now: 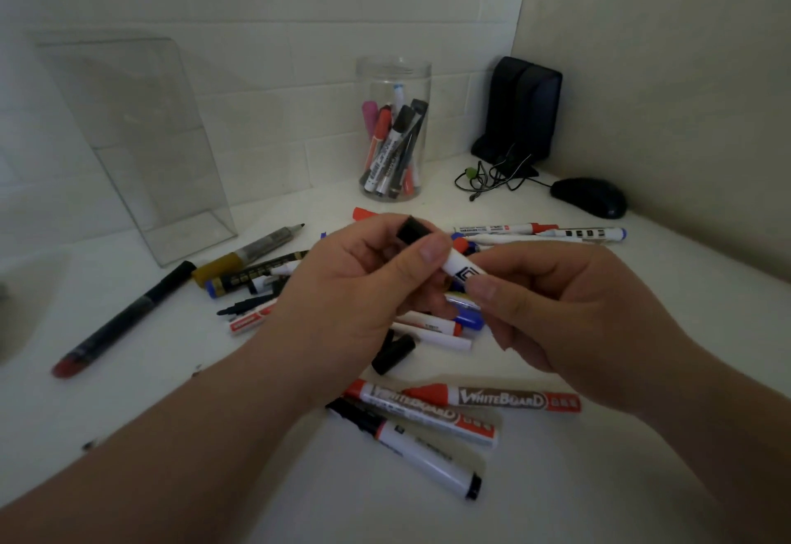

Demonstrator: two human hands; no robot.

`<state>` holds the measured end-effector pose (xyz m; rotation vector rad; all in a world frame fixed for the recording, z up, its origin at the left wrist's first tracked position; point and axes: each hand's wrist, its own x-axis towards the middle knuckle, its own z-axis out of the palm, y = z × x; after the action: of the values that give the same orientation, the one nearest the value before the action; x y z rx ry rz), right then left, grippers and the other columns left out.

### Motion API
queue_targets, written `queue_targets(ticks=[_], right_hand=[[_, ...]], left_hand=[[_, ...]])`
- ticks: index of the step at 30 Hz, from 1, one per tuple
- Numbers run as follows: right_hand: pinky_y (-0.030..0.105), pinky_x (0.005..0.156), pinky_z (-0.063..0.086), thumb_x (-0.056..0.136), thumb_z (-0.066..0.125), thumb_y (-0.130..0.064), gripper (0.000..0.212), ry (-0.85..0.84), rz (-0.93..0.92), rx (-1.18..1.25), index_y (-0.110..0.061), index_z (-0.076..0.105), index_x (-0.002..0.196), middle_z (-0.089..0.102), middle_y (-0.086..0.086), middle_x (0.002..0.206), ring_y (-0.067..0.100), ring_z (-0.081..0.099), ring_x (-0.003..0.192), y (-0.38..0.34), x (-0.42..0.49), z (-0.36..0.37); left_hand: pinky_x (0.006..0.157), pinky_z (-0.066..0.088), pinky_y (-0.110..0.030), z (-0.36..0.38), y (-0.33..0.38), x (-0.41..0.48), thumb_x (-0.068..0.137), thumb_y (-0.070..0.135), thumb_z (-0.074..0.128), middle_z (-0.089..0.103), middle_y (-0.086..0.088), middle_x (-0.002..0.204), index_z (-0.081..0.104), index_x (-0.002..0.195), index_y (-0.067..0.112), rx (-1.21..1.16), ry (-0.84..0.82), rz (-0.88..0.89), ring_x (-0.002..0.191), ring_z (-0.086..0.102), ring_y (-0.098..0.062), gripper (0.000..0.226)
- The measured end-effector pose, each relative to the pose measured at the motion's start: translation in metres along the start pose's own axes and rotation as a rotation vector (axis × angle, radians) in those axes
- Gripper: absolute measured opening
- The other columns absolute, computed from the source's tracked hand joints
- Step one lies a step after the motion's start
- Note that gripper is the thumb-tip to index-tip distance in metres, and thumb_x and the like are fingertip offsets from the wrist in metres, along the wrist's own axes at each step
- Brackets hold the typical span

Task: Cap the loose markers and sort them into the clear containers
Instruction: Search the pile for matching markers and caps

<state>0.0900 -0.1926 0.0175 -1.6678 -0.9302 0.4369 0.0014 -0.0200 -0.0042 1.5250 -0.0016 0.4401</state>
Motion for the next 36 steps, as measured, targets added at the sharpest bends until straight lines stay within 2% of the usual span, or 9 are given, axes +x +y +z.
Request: queue_targets(ticks=[2,4,9,14,16,19,22,27,36], right_hand=[[0.012,0.042,0.036,0.075,0.062,-0.043,0.023,0.047,-0.07,-0.133,-0.036,0.077,0.09,0.065,-0.001,0.056,0.004,0.049,0.041,-0.001,-0.002,0.0],[0.014,0.042,0.038,0.078,0.061,-0.041,0.022,0.109,-0.135,-0.217,-0.042,0.074,0.097,0.065,-0.007,0.057,0.004,0.05,0.043,-0.002,-0.005,0.002],[0.034,0.048,0.051,0.078,0.06,-0.047,0.027,0.213,-0.215,-0.3,-0.046,0.07,0.103,0.07,-0.009,0.065,0.019,0.059,0.05,-0.001,-0.008,0.008],[0.013,0.044,0.045,0.084,0.057,-0.049,0.024,0.111,-0.147,-0.231,-0.036,0.072,0.097,0.07,-0.01,0.065,0.007,0.06,0.048,0.0,-0.008,0.009],[0.016,0.047,0.046,0.094,0.054,-0.055,0.035,0.086,-0.134,-0.207,-0.027,0.075,0.088,0.07,-0.004,0.069,0.01,0.061,0.051,0.002,-0.006,0.004],[0.019,0.047,0.044,0.096,0.049,-0.047,0.043,0.151,-0.117,-0.127,-0.016,0.074,0.081,0.07,0.01,0.069,0.022,0.06,0.051,0.006,-0.002,-0.005],[0.014,0.045,0.04,0.093,0.047,-0.043,0.046,0.22,-0.105,-0.108,-0.008,0.074,0.079,0.065,0.015,0.062,0.018,0.054,0.045,0.009,0.002,-0.008],[0.014,0.042,0.038,0.085,0.047,-0.044,0.047,0.242,-0.072,-0.082,-0.007,0.074,0.077,0.062,0.014,0.058,0.014,0.05,0.043,0.008,0.004,-0.007],[0.011,0.048,0.039,0.09,0.048,-0.042,0.044,0.175,-0.131,-0.177,-0.008,0.072,0.074,0.06,0.016,0.057,0.014,0.05,0.044,0.015,0.004,-0.007]], left_hand=[[0.09,0.056,-0.053,0.001,-0.002,0.0,0.085,0.038,0.074,0.074,-0.013,0.099,0.076,0.098,0.022,-0.022,0.005,-0.015,0.086,0.071,-0.029,0.02],[0.087,0.058,-0.045,0.003,-0.003,0.001,0.086,0.036,0.072,0.075,-0.013,0.1,0.077,0.095,0.022,-0.077,0.014,-0.017,0.092,0.073,-0.031,0.017],[0.076,0.06,-0.029,0.008,-0.001,0.0,0.078,0.027,0.065,0.076,-0.014,0.094,0.079,0.087,0.019,-0.223,0.019,-0.027,0.082,0.076,-0.026,0.019],[0.076,0.058,-0.035,0.011,-0.001,0.004,0.087,0.031,0.059,0.073,-0.013,0.089,0.068,0.094,0.003,-0.324,0.079,-0.085,0.085,0.073,-0.027,0.03],[0.07,0.059,-0.035,0.011,0.003,0.006,0.09,0.035,0.053,0.072,-0.015,0.086,0.058,0.098,0.003,-0.403,0.121,-0.144,0.075,0.072,-0.026,0.033],[0.058,0.056,-0.035,0.008,0.007,0.006,0.092,0.04,0.052,0.066,-0.012,0.074,0.058,0.098,0.009,-0.48,0.145,-0.241,0.059,0.062,-0.024,0.032],[0.045,0.038,-0.026,0.008,0.01,0.004,0.102,0.037,0.044,0.05,-0.006,0.065,0.06,0.105,0.006,-0.53,0.083,-0.282,0.051,0.039,-0.015,0.035],[0.046,0.017,-0.025,0.008,0.011,0.001,0.101,0.041,0.04,0.036,-0.003,0.063,0.06,0.109,0.007,-0.514,-0.057,-0.342,0.049,0.024,-0.012,0.04],[0.04,0.016,-0.019,-0.001,0.012,-0.002,0.099,0.05,0.042,0.027,0.005,0.06,0.057,0.093,0.017,-0.546,-0.176,-0.327,0.045,0.019,-0.006,0.036]])
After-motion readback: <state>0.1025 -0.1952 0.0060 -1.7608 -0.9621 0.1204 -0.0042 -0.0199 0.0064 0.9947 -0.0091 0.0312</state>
